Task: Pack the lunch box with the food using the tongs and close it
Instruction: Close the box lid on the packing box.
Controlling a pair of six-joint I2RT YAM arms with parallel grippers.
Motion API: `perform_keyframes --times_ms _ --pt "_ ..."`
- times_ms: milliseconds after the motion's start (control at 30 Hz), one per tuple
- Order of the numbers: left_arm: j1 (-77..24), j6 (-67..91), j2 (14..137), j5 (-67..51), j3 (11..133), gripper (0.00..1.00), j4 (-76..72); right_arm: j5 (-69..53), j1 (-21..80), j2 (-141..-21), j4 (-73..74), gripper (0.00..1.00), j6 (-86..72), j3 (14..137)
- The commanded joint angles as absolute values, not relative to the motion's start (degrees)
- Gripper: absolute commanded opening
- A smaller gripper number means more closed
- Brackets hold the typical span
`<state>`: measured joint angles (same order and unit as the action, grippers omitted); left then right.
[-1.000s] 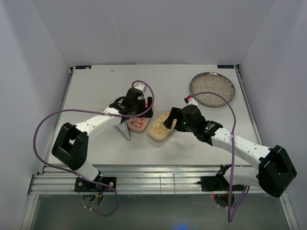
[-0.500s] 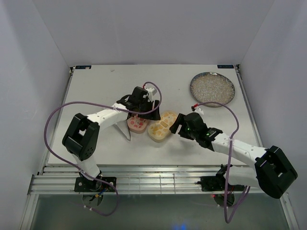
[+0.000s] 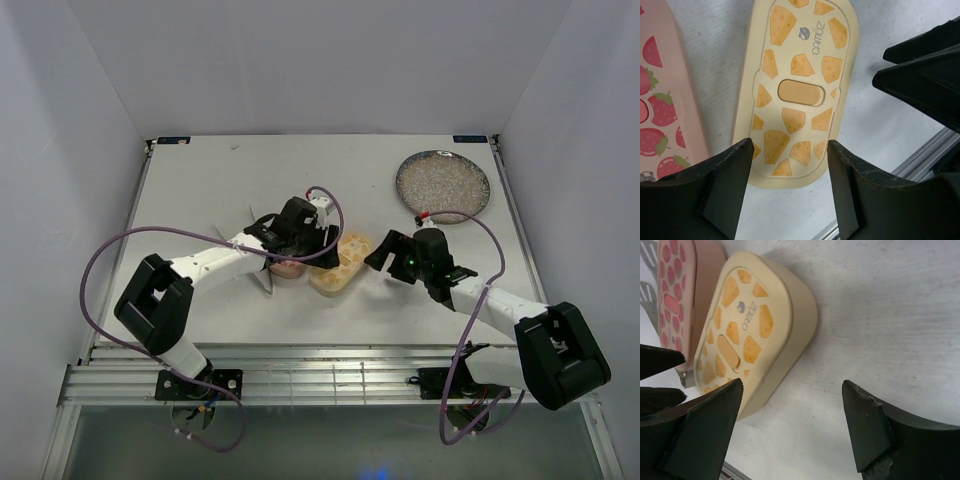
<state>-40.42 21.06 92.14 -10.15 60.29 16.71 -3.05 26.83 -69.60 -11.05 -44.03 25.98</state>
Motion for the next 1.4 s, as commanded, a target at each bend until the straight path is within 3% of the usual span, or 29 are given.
perform_keyframes --times_ms 0,300,433,633,933,1367 --pt "-41.04 20.66 91.22 -4.83 61.69 0.71 16.52 -9.14 26.28 -71.36 -13.71 0.86 -40.34 29.71" --pt "-42.36 20.13 101.42 -4.49 64.42 0.71 14.68 -5.63 26.19 -73.21 -16.34 0.83 -44.38 28.39" --pt "-43.06 20.3 102.66 -3.69 64.6 0.71 14.33 -4.58 25.84 -74.09 -16.01 0.69 -40.54 31.36" --pt "-45.25 21.79 103.01 -4.22 63.89 0.7 11.17 -2.55 24.7 -77.77 -7.65 0.66 -38.58 39.11" --pt "-50.79 24.61 102.22 -5.1 64.42 0.7 10.81 -4.57 21.54 -82.45 -14.41 0.53 -39.81 29.27" --pt "-50.45 23.73 96.15 2.2 70.4 0.7 16.61 -3.51 21.01 -64.78 -0.97 0.66 -32.87 33.22"
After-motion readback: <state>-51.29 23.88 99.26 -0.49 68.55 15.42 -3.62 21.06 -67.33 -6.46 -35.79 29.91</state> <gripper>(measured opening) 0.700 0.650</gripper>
